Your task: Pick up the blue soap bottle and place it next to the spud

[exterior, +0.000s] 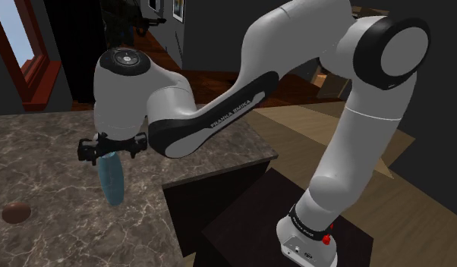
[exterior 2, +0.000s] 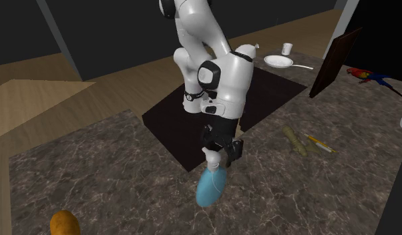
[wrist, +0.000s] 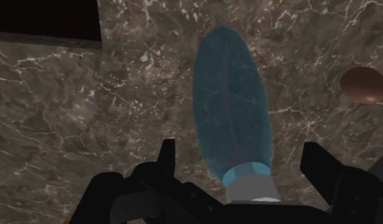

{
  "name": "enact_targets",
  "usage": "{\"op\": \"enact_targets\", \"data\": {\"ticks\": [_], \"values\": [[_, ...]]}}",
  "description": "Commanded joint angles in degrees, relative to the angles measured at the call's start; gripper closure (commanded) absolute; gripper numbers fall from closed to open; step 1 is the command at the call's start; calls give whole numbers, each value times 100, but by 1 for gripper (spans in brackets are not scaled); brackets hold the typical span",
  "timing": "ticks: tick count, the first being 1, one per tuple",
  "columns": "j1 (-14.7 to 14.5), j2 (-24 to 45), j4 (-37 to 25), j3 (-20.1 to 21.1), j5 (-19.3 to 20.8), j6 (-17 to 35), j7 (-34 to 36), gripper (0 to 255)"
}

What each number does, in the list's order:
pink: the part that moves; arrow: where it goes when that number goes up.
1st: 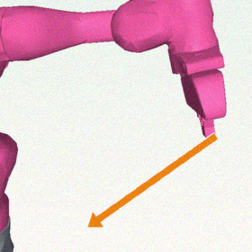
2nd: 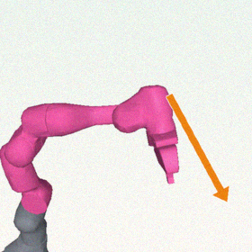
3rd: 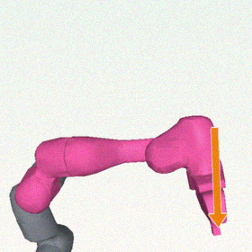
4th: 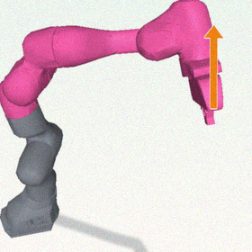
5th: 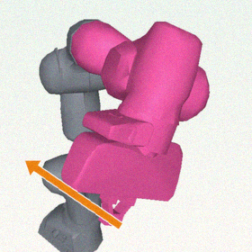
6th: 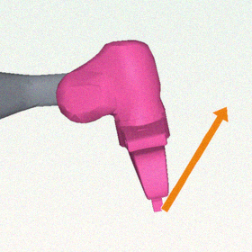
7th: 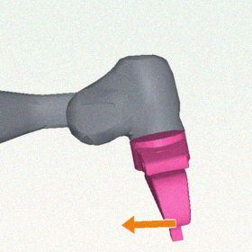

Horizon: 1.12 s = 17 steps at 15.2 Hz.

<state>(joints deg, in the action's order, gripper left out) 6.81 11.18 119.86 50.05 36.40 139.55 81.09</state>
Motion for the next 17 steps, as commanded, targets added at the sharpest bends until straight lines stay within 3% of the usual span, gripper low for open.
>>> {"op": "enact_targets", "data": {"ticks": [1, 7, 15, 16, 17], "values": [[-190, 306, -159, -137, 398, -15, 330, 0], [-447, 830, -309, -471, 1014, 123, 696, 0], [-450, 829, -309, -475, 1012, 124, 695, 0], [-450, 829, -309, -475, 1012, 124, 695, 255], [-450, 829, -309, -475, 1013, 124, 696, 255]]}}
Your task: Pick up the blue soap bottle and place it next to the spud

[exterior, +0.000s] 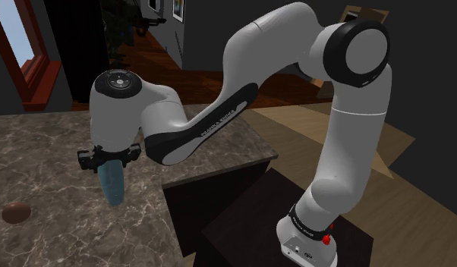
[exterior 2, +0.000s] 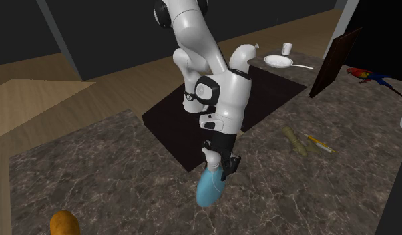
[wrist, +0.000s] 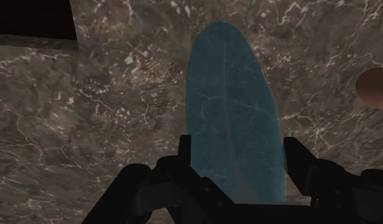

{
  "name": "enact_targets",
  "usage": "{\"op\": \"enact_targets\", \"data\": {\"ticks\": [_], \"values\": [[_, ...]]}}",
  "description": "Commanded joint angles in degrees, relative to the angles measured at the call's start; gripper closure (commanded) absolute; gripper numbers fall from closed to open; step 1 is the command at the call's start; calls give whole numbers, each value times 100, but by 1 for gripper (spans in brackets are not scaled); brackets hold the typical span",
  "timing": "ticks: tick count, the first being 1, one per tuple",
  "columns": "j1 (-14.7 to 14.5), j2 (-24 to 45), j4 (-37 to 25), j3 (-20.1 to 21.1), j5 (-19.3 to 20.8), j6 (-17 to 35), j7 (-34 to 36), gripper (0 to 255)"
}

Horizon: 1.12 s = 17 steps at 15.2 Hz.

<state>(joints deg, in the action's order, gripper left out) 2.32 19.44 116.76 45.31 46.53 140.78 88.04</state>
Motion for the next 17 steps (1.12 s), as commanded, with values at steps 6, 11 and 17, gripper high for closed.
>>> {"op": "enact_targets", "data": {"ticks": [6, 11, 17], "values": [[-1, 1, 4, 1, -1, 0, 2, 255], [103, -156, -32, 127, -249, -108, -202, 255], [294, -460, -137, 357, -737, -342, -598, 255]]}}
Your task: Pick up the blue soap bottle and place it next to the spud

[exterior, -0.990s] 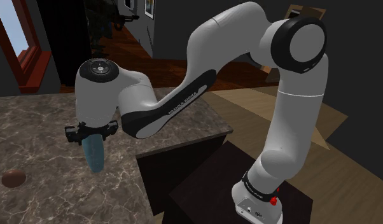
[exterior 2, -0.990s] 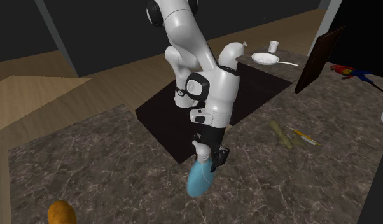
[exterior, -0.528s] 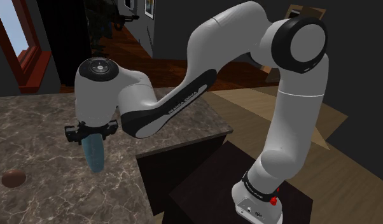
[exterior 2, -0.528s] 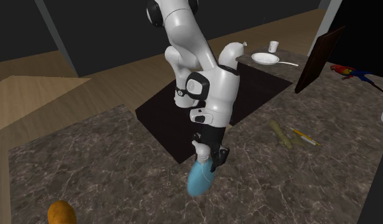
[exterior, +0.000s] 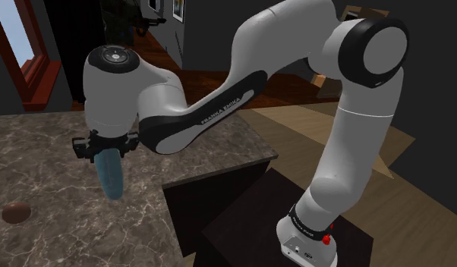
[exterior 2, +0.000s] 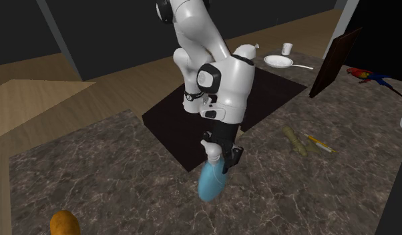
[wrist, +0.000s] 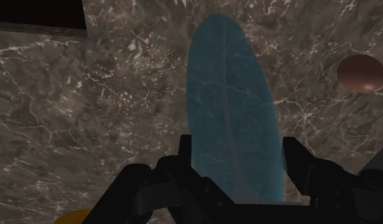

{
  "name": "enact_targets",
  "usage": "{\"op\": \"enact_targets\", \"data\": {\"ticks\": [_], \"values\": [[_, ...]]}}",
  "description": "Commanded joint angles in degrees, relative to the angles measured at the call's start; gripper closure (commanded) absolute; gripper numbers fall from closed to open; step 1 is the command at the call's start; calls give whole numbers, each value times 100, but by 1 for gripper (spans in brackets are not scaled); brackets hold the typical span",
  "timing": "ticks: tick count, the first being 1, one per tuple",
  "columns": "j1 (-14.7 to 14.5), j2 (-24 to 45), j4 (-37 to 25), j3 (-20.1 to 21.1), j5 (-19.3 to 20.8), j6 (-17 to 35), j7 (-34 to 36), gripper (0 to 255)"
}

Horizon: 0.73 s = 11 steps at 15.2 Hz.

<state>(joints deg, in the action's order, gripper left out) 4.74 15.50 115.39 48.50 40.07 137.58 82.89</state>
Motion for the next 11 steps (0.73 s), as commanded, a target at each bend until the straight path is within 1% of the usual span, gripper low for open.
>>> {"op": "enact_targets", "data": {"ticks": [1, 11], "values": [[80, -115, -23, 72, -171, -64, -147, 255], [314, -563, -328, 340, -902, -528, -754, 255]]}}
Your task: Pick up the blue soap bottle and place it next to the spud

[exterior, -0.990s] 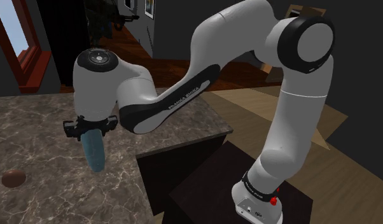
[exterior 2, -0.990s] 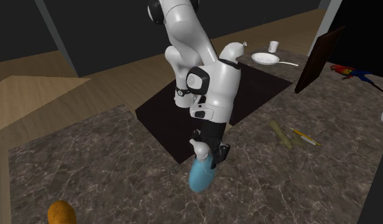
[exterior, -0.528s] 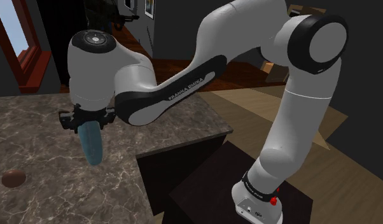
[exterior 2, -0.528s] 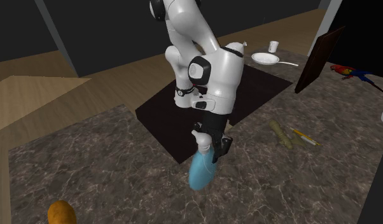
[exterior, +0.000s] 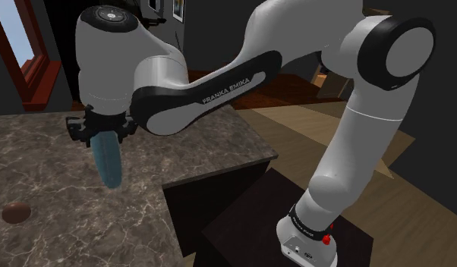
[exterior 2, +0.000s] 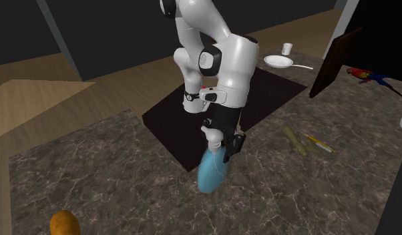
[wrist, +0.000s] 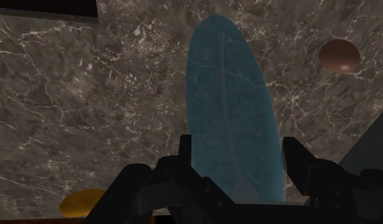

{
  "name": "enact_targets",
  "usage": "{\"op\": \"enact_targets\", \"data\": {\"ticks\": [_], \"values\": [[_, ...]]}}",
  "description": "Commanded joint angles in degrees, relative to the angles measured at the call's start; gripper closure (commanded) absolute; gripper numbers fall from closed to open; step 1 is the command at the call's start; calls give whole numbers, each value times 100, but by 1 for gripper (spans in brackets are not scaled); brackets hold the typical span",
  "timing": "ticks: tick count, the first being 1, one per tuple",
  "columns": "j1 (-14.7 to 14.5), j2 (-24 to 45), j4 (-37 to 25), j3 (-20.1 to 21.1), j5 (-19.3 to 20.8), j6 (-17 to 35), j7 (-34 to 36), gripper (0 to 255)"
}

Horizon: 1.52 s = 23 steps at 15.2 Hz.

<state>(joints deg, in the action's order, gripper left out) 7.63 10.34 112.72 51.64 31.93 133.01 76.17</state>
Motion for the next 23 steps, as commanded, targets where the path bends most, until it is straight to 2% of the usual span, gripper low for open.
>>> {"op": "enact_targets", "data": {"ticks": [1, 12, 23], "values": [[43, -87, -99, 46, -153, -122, -137, 255], [165, -431, -626, 179, -736, -752, -664, 255], [179, -564, -1344, 235, -1034, -1493, -1012, 255]]}}
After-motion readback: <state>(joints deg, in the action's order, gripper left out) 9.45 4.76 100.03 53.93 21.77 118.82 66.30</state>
